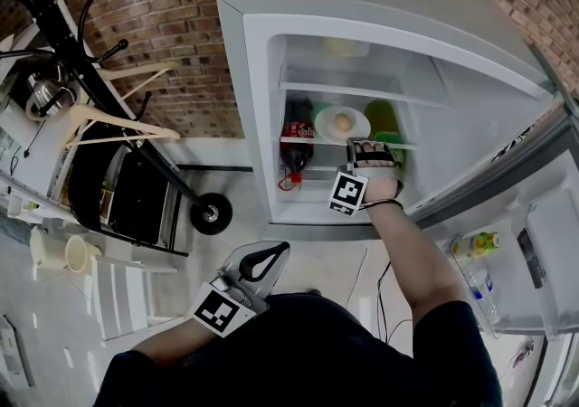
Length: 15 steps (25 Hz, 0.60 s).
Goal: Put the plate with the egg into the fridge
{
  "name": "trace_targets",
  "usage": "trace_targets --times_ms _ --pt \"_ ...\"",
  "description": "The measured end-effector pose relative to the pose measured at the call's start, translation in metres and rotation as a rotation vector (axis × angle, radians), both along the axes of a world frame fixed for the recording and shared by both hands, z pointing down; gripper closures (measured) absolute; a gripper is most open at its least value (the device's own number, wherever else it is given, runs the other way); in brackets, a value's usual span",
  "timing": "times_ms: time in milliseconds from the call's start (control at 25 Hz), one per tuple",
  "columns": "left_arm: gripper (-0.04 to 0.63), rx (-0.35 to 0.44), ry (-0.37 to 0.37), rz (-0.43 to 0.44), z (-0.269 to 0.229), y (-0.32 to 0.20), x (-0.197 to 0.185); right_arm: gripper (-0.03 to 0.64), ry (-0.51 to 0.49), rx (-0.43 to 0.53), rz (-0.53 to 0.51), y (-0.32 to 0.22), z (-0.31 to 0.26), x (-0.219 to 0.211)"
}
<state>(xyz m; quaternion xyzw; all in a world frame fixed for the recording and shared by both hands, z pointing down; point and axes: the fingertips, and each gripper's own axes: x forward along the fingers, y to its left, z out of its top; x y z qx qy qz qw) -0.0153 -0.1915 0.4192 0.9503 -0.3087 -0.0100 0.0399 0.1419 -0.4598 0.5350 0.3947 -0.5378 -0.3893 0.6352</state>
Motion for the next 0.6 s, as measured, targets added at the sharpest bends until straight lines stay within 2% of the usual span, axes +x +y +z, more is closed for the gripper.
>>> trace_targets --times_ms 280,440,600 --pt "0.592 -0.01 -0.003 -0.009 0.003 0.003 0.0 0.586 -0.076 -0.142 0.041 -0.01 0.01 0.001" --pt "0.592 -0.01 0.0 -0.014 0.003 0.005 -0.001 0.571 -0.069 -0.256 0.04 -0.01 0.018 0.001" --pt "0.592 -0.012 0.003 -0.016 0.004 0.006 -0.003 0.565 -0.046 -0.282 0.033 -0.009 0.02 0.0"
